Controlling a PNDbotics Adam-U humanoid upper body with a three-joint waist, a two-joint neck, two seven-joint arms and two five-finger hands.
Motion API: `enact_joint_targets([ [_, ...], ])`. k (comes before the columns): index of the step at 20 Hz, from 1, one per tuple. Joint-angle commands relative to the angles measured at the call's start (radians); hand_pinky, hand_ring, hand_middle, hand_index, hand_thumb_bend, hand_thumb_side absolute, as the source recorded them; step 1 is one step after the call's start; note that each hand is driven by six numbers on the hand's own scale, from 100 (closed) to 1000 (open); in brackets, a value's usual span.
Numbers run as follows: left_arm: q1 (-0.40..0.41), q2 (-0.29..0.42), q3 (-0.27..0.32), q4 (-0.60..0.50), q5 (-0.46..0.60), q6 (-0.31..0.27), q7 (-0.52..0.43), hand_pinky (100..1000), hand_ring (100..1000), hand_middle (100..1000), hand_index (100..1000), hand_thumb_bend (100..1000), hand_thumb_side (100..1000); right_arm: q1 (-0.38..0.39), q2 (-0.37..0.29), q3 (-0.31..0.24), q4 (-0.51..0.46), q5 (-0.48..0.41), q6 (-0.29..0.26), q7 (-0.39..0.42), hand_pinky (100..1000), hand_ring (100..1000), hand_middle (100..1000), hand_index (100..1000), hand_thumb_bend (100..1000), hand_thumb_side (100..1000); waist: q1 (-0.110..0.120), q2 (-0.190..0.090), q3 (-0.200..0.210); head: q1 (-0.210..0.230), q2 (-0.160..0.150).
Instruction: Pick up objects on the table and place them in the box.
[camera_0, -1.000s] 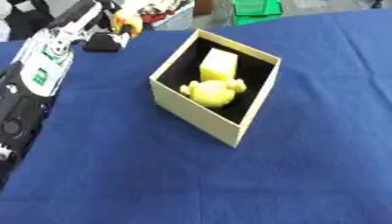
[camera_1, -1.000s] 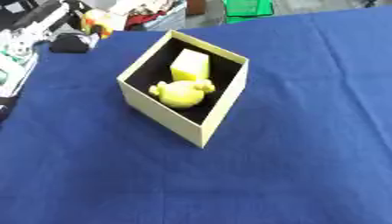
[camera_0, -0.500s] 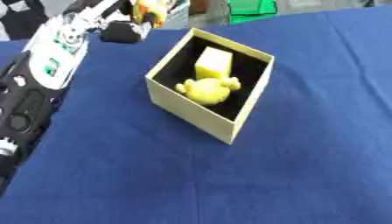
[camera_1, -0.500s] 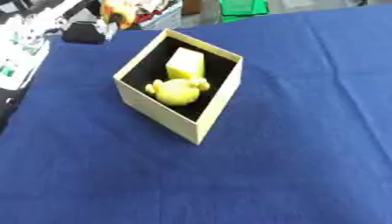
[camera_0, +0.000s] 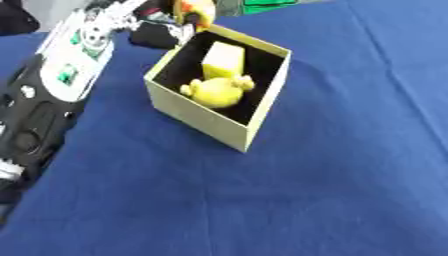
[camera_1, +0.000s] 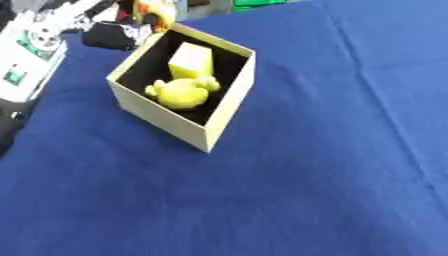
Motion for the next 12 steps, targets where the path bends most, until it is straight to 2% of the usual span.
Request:
enact_joint_targets([
  [1,-0.012,-0.033,-0.002,-0.034,-0.008,-0.003,-0.008,700,603,673,743,100,344,-0.016,-0.010,-0.004,-0.016,-0.005,-0.001,0.005,842,705,659,764,100,855,-0.006,-0.031,-0.003,0.004,0.012],
  [7,0.021,-0.162,0.013,-0.047,-0.159,0.049,0.055,703,606,669,738,100,336,-0.022,-0.001,-0.002,-0.016,-0.009,-0.001,0.007,842,705,659,764,100,856,-0.011,-0.035,-0.001,0.048,0.014],
  [12,0.041,-0.206,0.010,-0.007,-0.302,0.066,0.117,710,614,671,738,100,314,-0.022,0.002,-0.002,-0.016,-0.011,-0.001,0.008,841,705,659,764,100,854,-0.012,-0.042,0.004,0.071,0.023],
])
